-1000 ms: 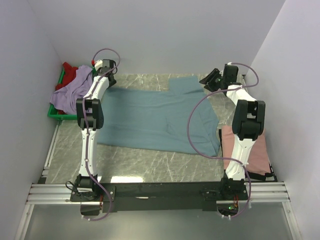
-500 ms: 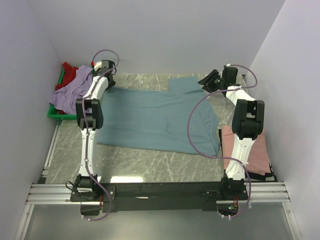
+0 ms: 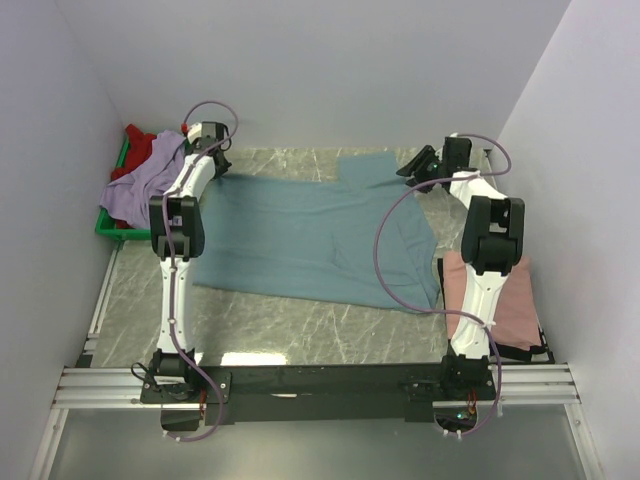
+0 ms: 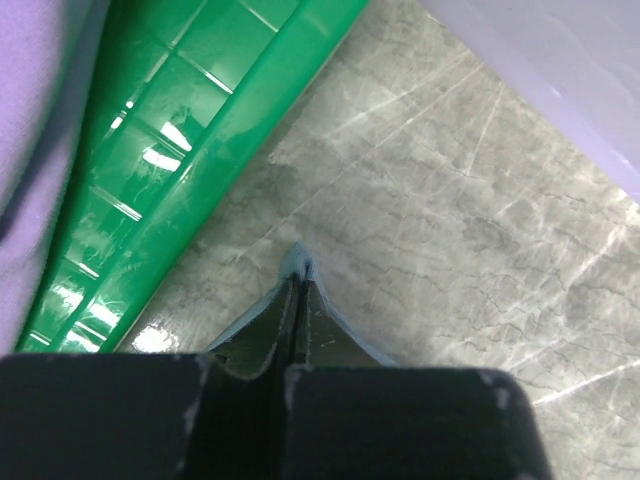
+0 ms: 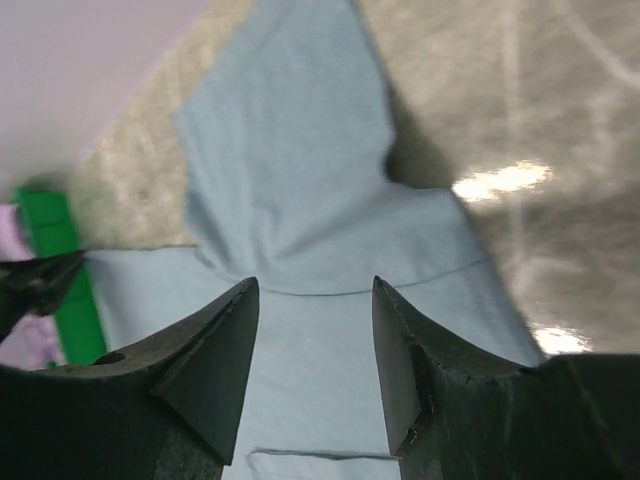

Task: Fold and stack the t-shirts
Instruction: Fold the tshirt

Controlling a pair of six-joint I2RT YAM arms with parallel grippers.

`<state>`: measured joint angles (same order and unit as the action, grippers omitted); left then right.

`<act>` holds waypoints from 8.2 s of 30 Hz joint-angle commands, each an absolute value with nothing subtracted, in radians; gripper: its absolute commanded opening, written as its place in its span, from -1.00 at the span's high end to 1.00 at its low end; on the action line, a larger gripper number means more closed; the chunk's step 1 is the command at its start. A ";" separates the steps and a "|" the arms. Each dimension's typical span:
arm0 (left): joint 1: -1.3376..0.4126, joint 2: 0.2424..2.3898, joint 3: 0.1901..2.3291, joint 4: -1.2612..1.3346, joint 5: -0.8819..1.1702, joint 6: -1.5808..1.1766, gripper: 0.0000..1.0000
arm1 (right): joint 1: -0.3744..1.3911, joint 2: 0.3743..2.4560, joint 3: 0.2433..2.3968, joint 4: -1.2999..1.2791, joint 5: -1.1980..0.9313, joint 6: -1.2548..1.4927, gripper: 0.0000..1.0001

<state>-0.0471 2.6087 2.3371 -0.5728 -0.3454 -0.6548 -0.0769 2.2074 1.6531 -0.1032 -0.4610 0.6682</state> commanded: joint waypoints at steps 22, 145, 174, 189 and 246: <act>-0.018 2.434 2.106 -0.384 -0.170 -0.666 0.99 | -0.092 2.490 2.151 -0.371 -0.348 0.647 -0.05; 0.071 1.692 1.138 -0.181 -0.215 -0.818 0.99 | -0.109 1.252 0.569 0.024 -0.380 0.686 1.00; -0.048 1.827 1.344 -0.316 -0.186 -0.850 0.43 | -0.014 1.595 1.070 -0.267 -0.092 0.575 0.03; -0.054 1.908 1.408 -0.342 -0.163 -0.831 0.47 | -0.012 1.792 1.204 -0.370 -0.052 0.515 0.03; -0.054 1.988 1.442 -0.374 -0.178 -0.854 0.48 | 0.264 1.089 0.542 -0.253 -0.354 0.615 1.00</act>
